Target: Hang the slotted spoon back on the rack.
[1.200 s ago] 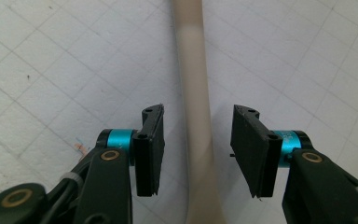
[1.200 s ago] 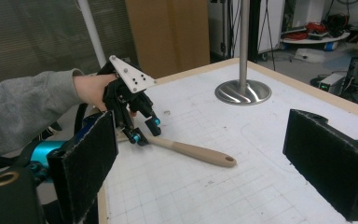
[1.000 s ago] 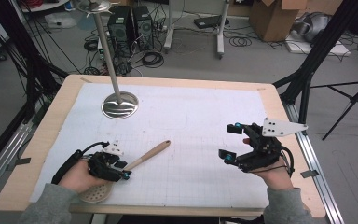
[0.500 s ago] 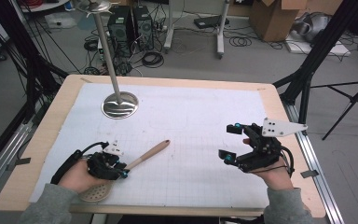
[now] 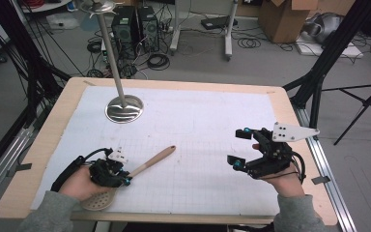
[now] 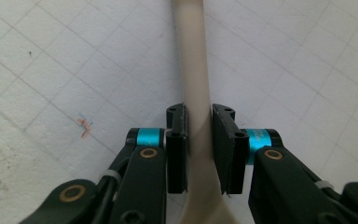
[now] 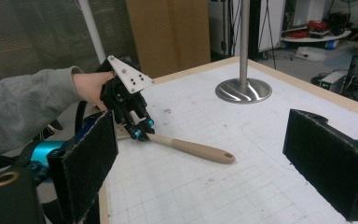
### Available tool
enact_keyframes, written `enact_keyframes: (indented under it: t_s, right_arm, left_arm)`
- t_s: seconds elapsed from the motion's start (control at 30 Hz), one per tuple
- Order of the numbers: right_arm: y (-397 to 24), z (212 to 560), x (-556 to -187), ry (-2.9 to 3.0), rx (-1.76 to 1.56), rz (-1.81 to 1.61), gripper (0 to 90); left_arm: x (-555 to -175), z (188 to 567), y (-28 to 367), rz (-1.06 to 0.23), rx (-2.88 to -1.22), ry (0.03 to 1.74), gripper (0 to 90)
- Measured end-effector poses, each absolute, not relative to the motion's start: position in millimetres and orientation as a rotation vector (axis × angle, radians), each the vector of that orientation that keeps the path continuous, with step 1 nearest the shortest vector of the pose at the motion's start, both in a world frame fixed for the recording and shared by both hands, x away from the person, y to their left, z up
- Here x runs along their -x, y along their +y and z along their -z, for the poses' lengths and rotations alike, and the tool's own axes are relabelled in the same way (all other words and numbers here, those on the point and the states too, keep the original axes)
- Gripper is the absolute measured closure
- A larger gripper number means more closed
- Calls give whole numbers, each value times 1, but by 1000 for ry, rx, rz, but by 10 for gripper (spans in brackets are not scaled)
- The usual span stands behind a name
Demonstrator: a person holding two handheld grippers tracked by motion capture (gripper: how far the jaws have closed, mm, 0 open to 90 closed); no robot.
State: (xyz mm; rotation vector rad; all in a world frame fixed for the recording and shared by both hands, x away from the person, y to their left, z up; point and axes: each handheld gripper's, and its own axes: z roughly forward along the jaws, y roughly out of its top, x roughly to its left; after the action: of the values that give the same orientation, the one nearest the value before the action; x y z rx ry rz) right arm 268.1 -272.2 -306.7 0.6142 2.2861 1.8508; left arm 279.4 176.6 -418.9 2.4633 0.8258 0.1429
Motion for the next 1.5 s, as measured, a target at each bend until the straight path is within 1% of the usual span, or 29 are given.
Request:
enact_keyframes:
  t_s: [0.07,0.1,0.3,0.63,0.93,1.13,1.4,1.5]
  right_arm:
    - [-271,307,-268,2291,-609,-1846,90]
    - [-271,307,-268,2292,-610,-1846,90]
    - [-272,307,-268,2289,-615,-1848,90]
    - [-273,307,-268,2288,-622,-1844,90]
    - [-275,309,-269,2268,-631,-1843,90]
    - [-277,310,-269,2268,-641,-1844,90]
    - [-277,310,-271,2260,-639,-1850,89]
    - [-278,310,-272,2258,-639,-1847,89]
  left_arm:
    - [-280,419,177,-141,-2458,833,774]
    - [-280,419,177,-156,-2471,793,778]
    - [-279,418,178,-179,-2482,754,779]
    - [-281,407,188,-170,-2392,787,778]
    - [-285,396,207,-181,-2307,856,778]
    - [-287,392,217,-184,-2271,870,778]
    - [-287,386,235,-219,-2200,893,778]
    - [-287,383,242,-209,-2173,898,778]
